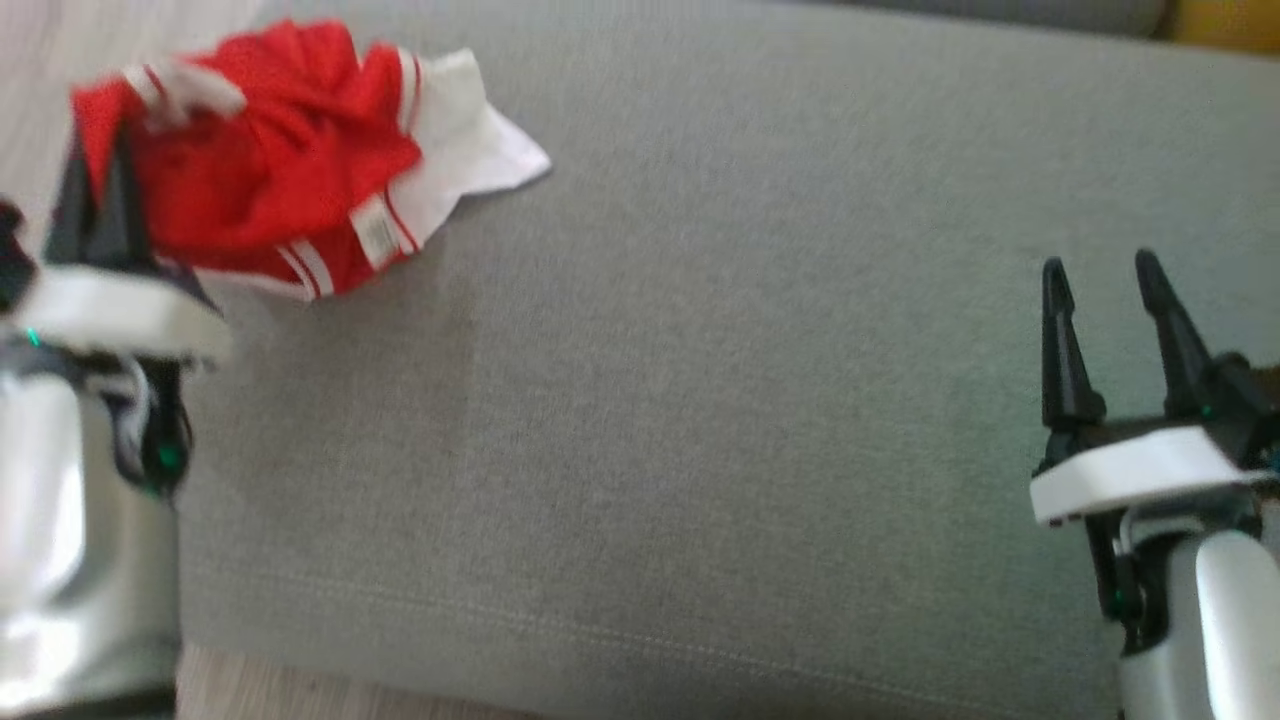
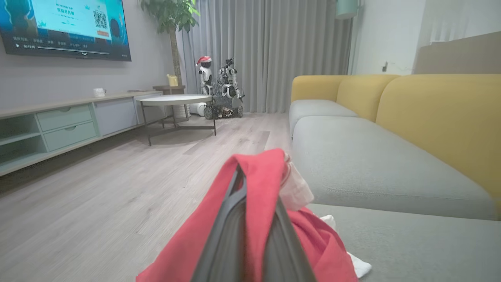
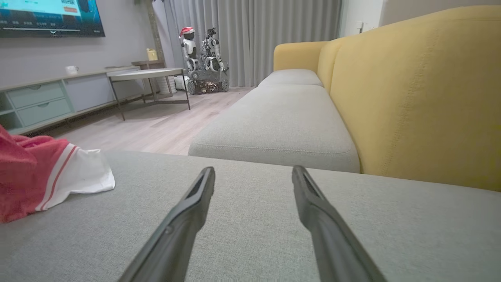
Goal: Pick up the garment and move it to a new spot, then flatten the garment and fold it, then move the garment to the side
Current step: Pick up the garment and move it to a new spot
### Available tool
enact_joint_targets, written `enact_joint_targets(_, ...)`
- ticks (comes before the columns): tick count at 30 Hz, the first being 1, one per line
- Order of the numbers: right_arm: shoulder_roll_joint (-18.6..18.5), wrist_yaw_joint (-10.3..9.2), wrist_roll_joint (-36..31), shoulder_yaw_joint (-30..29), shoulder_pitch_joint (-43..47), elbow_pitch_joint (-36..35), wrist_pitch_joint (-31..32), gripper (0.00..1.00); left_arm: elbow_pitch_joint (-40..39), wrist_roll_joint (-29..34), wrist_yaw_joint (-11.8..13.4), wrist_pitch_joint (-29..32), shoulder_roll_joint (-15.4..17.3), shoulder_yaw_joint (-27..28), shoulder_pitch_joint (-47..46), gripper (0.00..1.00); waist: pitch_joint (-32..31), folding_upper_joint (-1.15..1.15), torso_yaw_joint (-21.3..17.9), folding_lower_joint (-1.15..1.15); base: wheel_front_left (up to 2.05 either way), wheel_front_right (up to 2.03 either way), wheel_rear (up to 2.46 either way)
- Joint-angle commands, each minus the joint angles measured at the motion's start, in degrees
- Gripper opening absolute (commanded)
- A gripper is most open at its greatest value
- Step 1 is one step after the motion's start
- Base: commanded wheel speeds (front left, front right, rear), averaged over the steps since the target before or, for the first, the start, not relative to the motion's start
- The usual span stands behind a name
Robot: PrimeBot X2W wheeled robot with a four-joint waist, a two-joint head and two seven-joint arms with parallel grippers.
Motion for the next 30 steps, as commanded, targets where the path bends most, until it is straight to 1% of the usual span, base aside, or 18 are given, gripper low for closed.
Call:
enact_joint_targets(1,0.14,-0.04,1.08,1.21,0.15,-1.80,-0.64,1.00,-4.64,0.42,0.64,0.32,1.87,1.29,0.83,0.00,-3.58,0.00,-1.52,0.00,0.00,0.00,0.00)
enact_joint_targets(4,0.15,-0.04,2.62,0.98,2.41,-2.06,-0.78,1.00,-12.33,0.71,1.24,2.60,0.97,0.26,6.84,0.00,-5.62,0.00,-2.36,0.00,0.00,0.00,0.00)
enact_joint_targets(8,0.16,-0.04,3.88,0.74,4.76,-3.01,-0.46,1.00,-21.75,1.25,1.30,6.20,-0.03,-2.15,13.06,0.00,-6.99,0.00,-3.71,0.00,0.00,0.00,0.00)
enact_joint_targets(9,0.16,-0.04,3.88,0.74,4.76,-3.01,-0.46,1.00,-21.75,1.25,1.30,6.20,-0.03,-2.15,13.06,0.00,-6.99,0.00,-3.71,0.00,0.00,0.00,0.00)
enact_joint_targets(12,0.16,-0.04,4.52,0.48,5.62,-4.11,-0.08,1.00,-26.95,1.52,1.06,8.33,-1.08,-4.61,15.55,0.00,-7.01,0.00,-5.14,0.00,0.00,0.00,0.00)
enact_joint_targets(15,0.16,-0.04,5.10,0.58,5.94,-5.61,0.43,1.00,-29.59,1.61,0.72,9.91,-2.31,-7.27,16.15,0.00,-6.37,0.00,-7.39,0.00,0.00,0.00,0.00)
enact_joint_targets(19,0.16,-0.04,5.84,1.00,5.44,-7.53,0.70,1.00,-29.41,1.85,-0.04,11.09,-4.02,-11.35,14.36,0.00,-4.51,0.00,-11.33,0.00,0.00,0.00,0.00)
enact_joint_targets(22,0.17,-0.04,6.37,2.13,4.46,-8.77,0.79,1.00,-27.89,2.00,-0.56,11.22,-5.27,-14.17,11.68,0.00,-2.16,0.00,-15.27,0.00,0.00,0.00,0.00)
enact_joint_targets(30,0.17,-0.04,8.37,4.52,1.82,-9.20,-0.90,1.00,-20.94,3.19,-1.66,11.06,-7.67,-21.96,1.18,0.00,4.42,0.00,-26.08,0.00,0.00,0.00,0.00)
